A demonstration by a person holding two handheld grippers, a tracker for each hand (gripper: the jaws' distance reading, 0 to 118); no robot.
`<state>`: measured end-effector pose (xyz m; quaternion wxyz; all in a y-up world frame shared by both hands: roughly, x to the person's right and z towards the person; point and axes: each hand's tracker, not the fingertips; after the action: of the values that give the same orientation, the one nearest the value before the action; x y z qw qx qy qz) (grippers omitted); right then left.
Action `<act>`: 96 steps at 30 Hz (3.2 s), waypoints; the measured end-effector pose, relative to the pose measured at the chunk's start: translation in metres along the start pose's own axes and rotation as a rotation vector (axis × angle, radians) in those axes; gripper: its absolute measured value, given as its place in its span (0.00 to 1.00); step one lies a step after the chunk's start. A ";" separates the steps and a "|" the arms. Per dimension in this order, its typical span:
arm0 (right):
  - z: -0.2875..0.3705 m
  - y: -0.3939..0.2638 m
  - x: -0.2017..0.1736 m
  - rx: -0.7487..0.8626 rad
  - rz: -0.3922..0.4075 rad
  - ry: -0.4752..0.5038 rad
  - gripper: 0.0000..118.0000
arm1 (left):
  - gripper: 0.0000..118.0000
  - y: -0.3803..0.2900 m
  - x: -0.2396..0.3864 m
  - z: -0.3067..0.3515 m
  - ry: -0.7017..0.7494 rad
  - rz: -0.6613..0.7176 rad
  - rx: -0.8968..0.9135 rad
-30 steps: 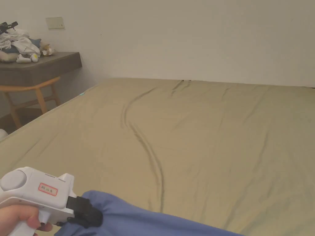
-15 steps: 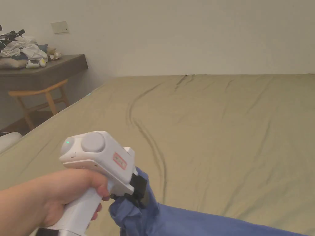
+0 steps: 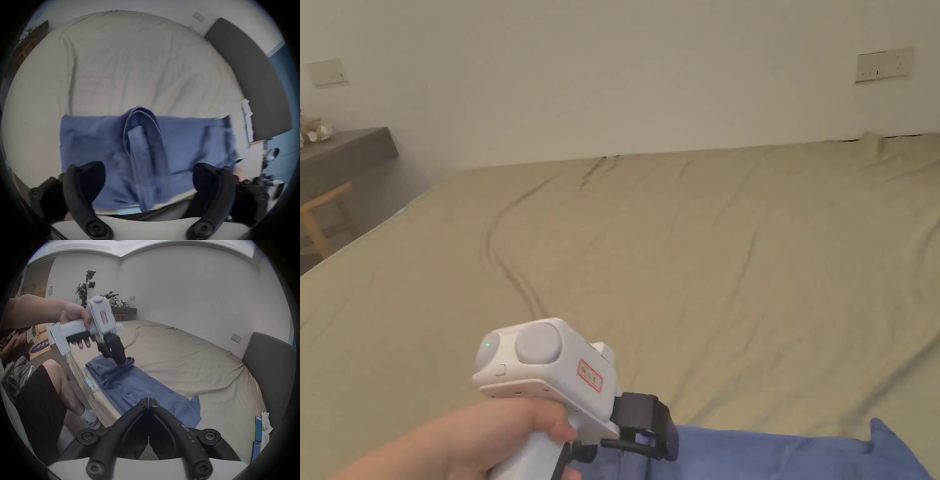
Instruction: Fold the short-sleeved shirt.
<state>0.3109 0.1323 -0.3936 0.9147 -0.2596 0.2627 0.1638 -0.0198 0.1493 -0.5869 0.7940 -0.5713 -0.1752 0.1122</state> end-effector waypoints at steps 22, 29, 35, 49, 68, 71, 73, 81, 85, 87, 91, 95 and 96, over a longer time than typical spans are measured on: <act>0.029 0.018 0.002 0.023 -0.058 -0.058 0.01 | 0.00 -0.048 0.040 -0.086 -0.076 -0.077 -0.069; 0.011 0.021 -0.004 -0.025 -0.039 -0.043 0.01 | 0.00 -0.071 -0.021 0.005 -0.188 -0.112 0.065; -0.014 0.027 -0.019 -0.061 -0.046 0.001 0.01 | 0.00 -0.065 -0.199 0.049 -0.157 0.220 0.160; -0.055 0.050 -0.043 -0.137 -0.009 0.046 0.01 | 0.94 -0.054 -0.267 -0.042 -0.792 0.305 0.208; -0.054 0.046 -0.031 -0.131 -0.027 0.059 0.01 | 0.09 -0.034 -0.273 0.066 -0.350 0.199 0.133; -0.045 0.046 -0.019 -0.099 -0.059 0.054 0.01 | 0.09 -0.027 -0.269 0.101 -0.212 0.222 0.098; -0.042 0.042 -0.014 -0.095 -0.065 0.052 0.01 | 0.09 -0.017 -0.253 0.120 -0.120 0.191 0.058; -0.027 0.014 -0.009 -0.075 -0.097 0.076 0.01 | 0.09 0.010 -0.150 0.143 0.022 0.103 0.049; -0.010 0.004 -0.004 -0.059 -0.088 0.072 0.01 | 0.09 0.016 -0.091 0.110 0.105 0.000 -0.045; -0.002 -0.002 0.001 -0.044 -0.108 0.064 0.01 | 0.09 0.019 -0.067 0.092 0.133 -0.018 -0.069; 0.015 -0.012 0.007 -0.032 -0.109 0.051 0.01 | 0.09 0.025 -0.020 0.054 0.116 -0.037 -0.101; 0.029 -0.021 0.013 -0.022 -0.135 0.028 0.01 | 0.09 0.026 0.018 0.004 0.136 -0.062 -0.154; 0.032 -0.023 0.015 -0.020 -0.137 0.026 0.01 | 0.09 0.026 0.027 -0.008 0.149 -0.078 -0.173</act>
<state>0.3458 0.1337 -0.3697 0.9177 -0.2883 0.2546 0.0998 0.0080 0.1610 -0.6092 0.7563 -0.6371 -0.1468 0.0228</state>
